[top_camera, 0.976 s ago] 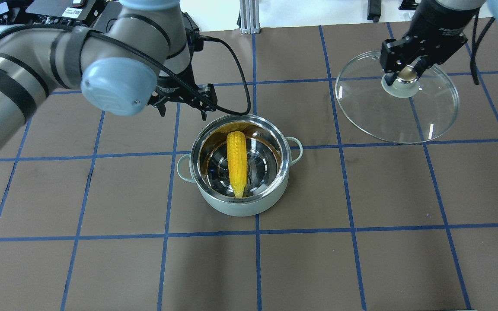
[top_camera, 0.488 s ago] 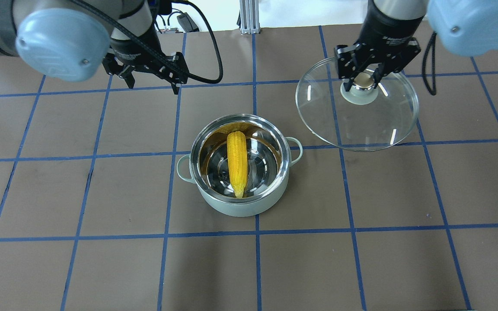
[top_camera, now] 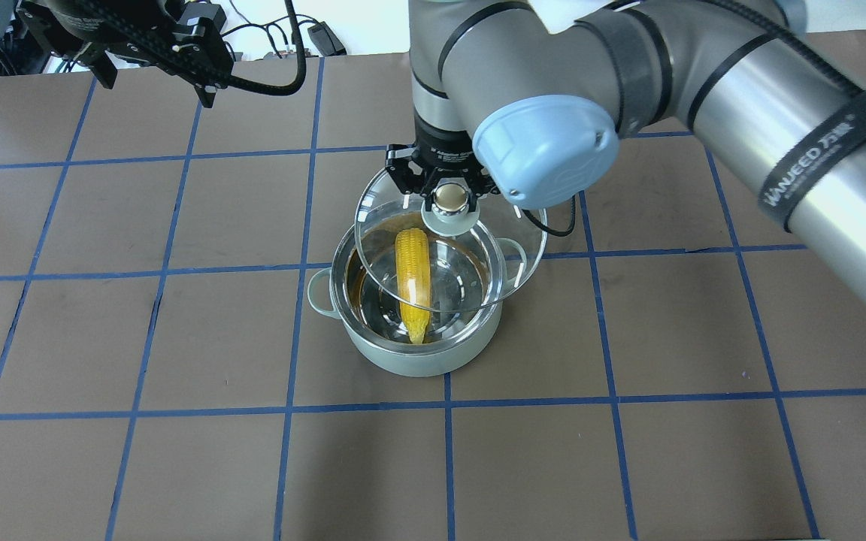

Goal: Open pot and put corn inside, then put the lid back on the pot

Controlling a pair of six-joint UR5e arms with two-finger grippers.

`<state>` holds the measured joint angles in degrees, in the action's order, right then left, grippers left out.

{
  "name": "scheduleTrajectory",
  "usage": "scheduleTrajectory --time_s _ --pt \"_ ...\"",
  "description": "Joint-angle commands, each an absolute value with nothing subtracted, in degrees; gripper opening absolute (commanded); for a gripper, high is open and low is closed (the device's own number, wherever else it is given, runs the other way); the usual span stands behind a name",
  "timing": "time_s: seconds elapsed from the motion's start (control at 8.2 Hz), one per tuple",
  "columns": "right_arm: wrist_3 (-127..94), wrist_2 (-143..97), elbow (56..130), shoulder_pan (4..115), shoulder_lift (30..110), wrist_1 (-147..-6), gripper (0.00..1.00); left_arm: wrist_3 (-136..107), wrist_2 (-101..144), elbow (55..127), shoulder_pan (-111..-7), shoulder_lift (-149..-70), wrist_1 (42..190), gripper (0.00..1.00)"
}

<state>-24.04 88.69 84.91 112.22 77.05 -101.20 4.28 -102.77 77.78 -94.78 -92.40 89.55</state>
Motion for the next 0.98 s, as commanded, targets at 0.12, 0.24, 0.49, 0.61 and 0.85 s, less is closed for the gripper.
scheduleTrajectory --time_s 0.12,0.24,0.49,0.61,0.85 --pt "-33.38 88.86 86.31 117.5 73.93 -106.41 0.0 4.39 -102.66 77.78 -94.66 -91.85 89.13 1.0" --pt "-35.31 88.86 86.48 117.6 73.31 -107.04 0.0 4.39 -103.0 78.48 -94.66 -91.76 89.21 1.0" --pt "-35.16 88.86 87.62 117.6 72.51 -109.33 0.0 4.31 -103.1 78.75 -94.31 -91.58 89.65 1.0" --pt "-35.16 88.94 88.15 117.6 72.51 -109.51 0.0 4.31 -103.01 79.1 -93.7 -91.84 89.47 1.0" --pt "-35.16 88.77 89.12 117.6 72.33 -110.04 0.0 4.04 -102.4 80.77 -90.89 -92.11 88.51 1.0"
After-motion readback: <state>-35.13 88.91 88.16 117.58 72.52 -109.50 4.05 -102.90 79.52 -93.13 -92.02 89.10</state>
